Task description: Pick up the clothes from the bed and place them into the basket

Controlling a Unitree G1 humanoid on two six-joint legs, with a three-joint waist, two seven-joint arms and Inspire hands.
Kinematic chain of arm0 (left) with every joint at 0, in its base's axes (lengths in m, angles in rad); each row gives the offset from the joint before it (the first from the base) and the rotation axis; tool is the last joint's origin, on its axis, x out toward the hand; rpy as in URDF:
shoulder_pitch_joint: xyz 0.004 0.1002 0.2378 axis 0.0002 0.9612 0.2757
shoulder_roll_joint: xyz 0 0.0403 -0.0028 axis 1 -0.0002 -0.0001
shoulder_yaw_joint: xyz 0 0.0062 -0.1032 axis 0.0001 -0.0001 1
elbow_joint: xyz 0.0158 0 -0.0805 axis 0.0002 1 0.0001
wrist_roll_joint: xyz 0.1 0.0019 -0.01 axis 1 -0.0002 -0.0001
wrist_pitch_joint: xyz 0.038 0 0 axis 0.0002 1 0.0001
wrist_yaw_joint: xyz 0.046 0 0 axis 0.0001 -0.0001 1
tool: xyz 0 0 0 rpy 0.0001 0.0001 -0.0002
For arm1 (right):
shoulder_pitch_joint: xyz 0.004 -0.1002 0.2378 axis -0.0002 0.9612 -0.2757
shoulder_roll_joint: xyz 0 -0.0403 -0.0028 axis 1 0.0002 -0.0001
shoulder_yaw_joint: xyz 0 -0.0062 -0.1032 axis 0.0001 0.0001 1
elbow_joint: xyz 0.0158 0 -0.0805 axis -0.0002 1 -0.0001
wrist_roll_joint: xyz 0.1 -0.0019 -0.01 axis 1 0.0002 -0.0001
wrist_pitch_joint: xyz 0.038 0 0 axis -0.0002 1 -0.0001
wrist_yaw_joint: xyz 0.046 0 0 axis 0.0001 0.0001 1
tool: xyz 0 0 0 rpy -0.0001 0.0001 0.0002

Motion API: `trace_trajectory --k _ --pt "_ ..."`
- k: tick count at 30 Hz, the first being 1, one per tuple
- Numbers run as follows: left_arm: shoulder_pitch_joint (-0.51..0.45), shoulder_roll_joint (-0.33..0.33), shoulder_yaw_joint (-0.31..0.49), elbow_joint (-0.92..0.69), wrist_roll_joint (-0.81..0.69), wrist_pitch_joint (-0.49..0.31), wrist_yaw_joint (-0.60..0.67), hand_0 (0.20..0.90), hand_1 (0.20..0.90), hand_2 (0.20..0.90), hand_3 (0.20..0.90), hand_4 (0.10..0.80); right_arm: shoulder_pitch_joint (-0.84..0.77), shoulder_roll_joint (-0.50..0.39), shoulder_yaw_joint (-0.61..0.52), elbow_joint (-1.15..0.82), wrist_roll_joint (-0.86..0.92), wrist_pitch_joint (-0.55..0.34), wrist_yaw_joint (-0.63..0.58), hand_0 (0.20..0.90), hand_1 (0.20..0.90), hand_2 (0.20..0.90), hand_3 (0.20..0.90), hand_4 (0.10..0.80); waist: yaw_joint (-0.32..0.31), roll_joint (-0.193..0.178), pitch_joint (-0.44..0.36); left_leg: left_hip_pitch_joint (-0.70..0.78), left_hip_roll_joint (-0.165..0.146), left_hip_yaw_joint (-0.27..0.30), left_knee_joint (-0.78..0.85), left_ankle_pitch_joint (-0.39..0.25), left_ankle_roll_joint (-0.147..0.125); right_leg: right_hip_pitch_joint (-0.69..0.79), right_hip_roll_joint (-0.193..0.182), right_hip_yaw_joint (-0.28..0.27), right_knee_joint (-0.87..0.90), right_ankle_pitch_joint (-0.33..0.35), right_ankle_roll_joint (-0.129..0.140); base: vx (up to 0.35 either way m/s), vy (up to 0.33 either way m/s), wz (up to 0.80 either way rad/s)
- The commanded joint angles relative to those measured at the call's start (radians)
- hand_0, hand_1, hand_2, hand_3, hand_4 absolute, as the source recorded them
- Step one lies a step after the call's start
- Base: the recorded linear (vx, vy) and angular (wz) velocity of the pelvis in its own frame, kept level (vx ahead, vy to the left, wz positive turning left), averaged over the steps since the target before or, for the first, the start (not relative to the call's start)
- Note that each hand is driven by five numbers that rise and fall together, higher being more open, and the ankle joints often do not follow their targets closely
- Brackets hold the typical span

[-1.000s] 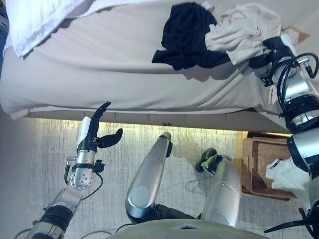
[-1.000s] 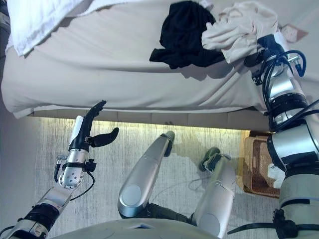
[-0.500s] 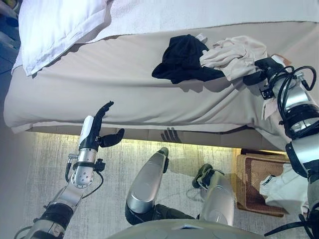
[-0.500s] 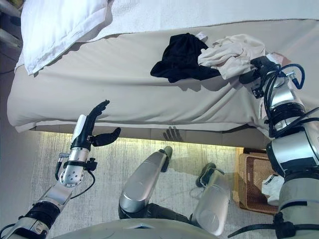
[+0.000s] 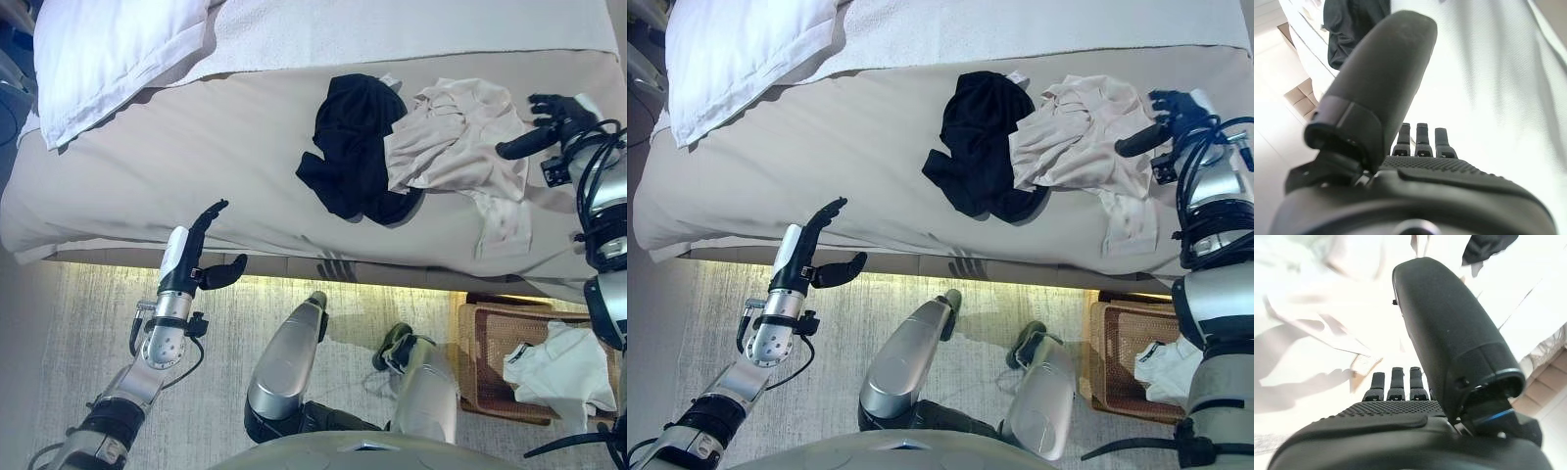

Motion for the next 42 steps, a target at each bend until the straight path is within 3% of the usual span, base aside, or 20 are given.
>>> trace_trajectory --k 1,6,7,13,25,40,41,42 --pt "0.036 0.055 0.043 -0.038 0.002 -0.065 0.046 0.900 0.900 0.900 0.900 0.800 -0.094 -0.077 0.001 -0.055 -0.015 -0.075 -0.061 0.900 0.900 0.900 0.900 0.800 -0.009 -0.045 -0.076 -0.062 -0.015 0.007 0.009 -0.003 0.013 0.065 0.073 -0.057 0.024 -0.048 -0.076 0.031 0.008 0.04" --pt "0.047 0.055 0.043 -0.051 0.003 -0.066 0.043 0.900 0.900 0.900 0.900 0.800 -0.093 -0.084 -0.005 -0.090 -0.033 -0.106 -0.140 0.900 0.900 0.900 0.900 0.800 -0.006 -0.045 -0.071 -0.061 -0.016 0.006 0.019 -0.010 0.015 0.069 0.071 -0.062 0.032 -0.052 -0.077 0.056 -0.011 0.03" --pt "0.050 0.054 0.041 -0.053 0.004 -0.066 0.047 0.900 0.900 0.900 0.900 0.800 -0.095 -0.083 -0.007 -0.100 -0.032 -0.107 -0.160 0.900 0.900 0.900 0.900 0.800 -0.005 -0.047 -0.068 -0.057 -0.018 0.003 0.040 -0.045 0.012 0.070 0.072 -0.048 0.053 -0.083 -0.070 0.105 -0.027 0.02" --pt "0.050 0.047 0.022 -0.060 0.006 -0.068 0.067 0.900 0.900 0.900 0.900 0.800 -0.104 -0.074 -0.011 -0.123 -0.080 -0.095 -0.213 0.900 0.900 0.900 0.900 0.800 0.000 -0.029 -0.048 -0.108 -0.038 0.007 0.100 -0.064 0.018 0.018 0.058 -0.048 0.129 -0.110 -0.078 0.018 0.000 0.02" --pt "0.080 0.055 0.013 -0.157 0.004 -0.100 0.118 0.900 0.900 0.900 0.900 0.800 -0.174 -0.060 0.089 -0.140 -0.121 -0.058 -0.264 0.900 0.900 0.900 0.900 0.800 0.023 0.037 -0.048 -0.432 -0.083 0.012 0.281 -0.071 0.046 -0.351 0.041 -0.039 0.356 -0.150 -0.098 -0.072 -0.001 0.09" --pt "0.062 0.073 -0.006 -0.258 -0.021 -0.101 0.189 0.900 0.900 0.900 0.900 0.800 -0.295 -0.018 0.187 -0.117 -0.090 -0.022 -0.326 0.900 0.900 0.900 0.900 0.800 0.052 0.076 -0.048 -0.741 -0.073 0.025 0.426 -0.067 0.069 -0.660 0.027 -0.031 0.489 -0.148 -0.088 -0.082 0.000 0.09" --pt "0.061 0.073 -0.007 -0.258 -0.021 -0.102 0.192 0.900 0.900 0.900 0.900 0.800 -0.304 -0.018 0.191 -0.113 -0.087 -0.022 -0.329 0.846 0.846 0.846 0.837 0.737 0.052 0.076 -0.048 -0.747 -0.072 0.027 0.429 -0.067 0.069 -0.666 0.026 -0.030 0.492 -0.148 -0.088 -0.063 0.007 0.03" --pt "0.062 0.071 -0.007 -0.257 -0.022 -0.107 0.196 0.900 0.900 0.900 0.900 0.800 -0.319 -0.019 0.195 -0.098 -0.092 -0.023 -0.330 0.547 0.547 0.547 0.488 0.388 0.052 0.074 -0.048 -0.754 -0.070 0.027 0.435 -0.068 0.069 -0.673 0.027 -0.029 0.496 -0.148 -0.087 -0.045 -0.006 0.02"
